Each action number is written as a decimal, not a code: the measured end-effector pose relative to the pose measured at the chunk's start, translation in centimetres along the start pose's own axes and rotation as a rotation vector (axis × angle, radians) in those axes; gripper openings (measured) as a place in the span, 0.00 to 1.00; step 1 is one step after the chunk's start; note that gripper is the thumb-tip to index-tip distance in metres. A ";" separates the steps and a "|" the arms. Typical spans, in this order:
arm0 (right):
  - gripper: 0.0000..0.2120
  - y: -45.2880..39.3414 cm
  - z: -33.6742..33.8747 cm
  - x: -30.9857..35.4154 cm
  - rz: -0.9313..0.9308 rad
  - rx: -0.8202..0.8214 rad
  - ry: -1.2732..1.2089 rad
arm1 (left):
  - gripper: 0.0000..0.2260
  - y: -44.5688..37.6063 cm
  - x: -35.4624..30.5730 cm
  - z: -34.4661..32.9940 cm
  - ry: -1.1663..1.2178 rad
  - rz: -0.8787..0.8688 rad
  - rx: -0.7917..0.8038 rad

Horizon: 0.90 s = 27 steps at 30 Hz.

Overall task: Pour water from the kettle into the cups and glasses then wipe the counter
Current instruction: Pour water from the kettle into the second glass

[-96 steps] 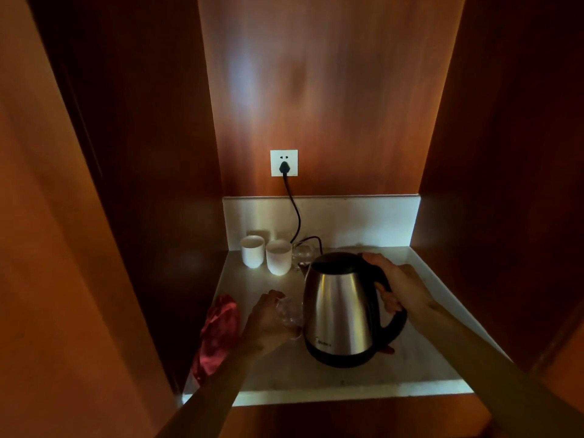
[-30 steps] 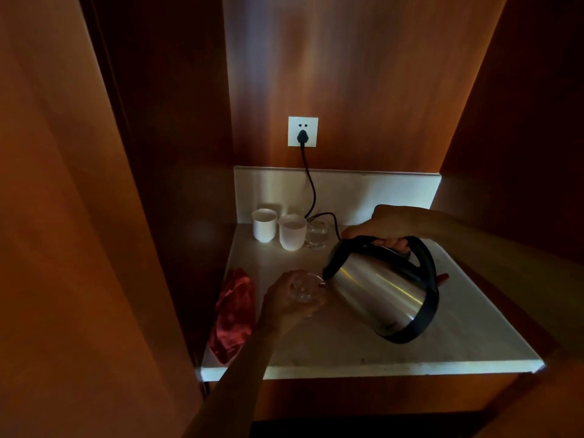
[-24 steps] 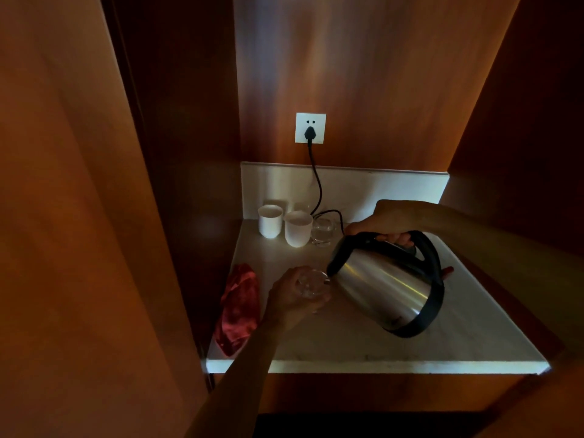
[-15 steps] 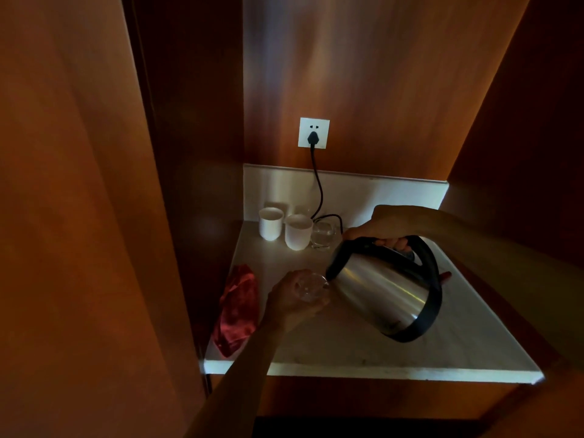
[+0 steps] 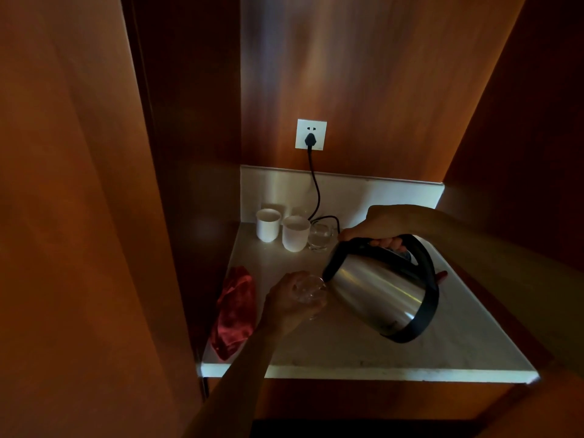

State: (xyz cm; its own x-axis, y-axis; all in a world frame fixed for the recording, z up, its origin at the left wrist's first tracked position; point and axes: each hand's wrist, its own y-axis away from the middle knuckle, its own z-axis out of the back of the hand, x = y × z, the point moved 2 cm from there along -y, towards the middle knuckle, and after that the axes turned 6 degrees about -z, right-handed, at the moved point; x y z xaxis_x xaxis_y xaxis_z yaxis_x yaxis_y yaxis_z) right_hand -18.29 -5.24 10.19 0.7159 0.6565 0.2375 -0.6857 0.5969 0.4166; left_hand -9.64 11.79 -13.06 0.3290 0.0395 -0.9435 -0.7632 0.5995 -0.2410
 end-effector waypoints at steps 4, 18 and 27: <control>0.28 0.1 0.1 0.3 0.006 0.004 0.015 | 0.28 0.0 0.0 0.0 -0.024 -0.023 -0.009; 0.28 0.3 0.0 1.0 0.008 -0.010 0.059 | 0.27 -0.1 0.1 -0.1 -0.009 -0.023 -0.012; 0.27 0.2 -0.1 1.4 -0.007 -0.009 0.073 | 0.25 0.0 0.1 0.1 -0.017 -0.037 0.000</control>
State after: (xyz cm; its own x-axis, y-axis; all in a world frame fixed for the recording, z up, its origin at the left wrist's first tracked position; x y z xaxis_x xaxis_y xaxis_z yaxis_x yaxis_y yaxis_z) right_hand -17.45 -4.12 10.55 0.7092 0.6841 0.1700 -0.6822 0.6053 0.4100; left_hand -9.55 11.85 -13.16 0.3663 0.0312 -0.9300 -0.7504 0.6009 -0.2755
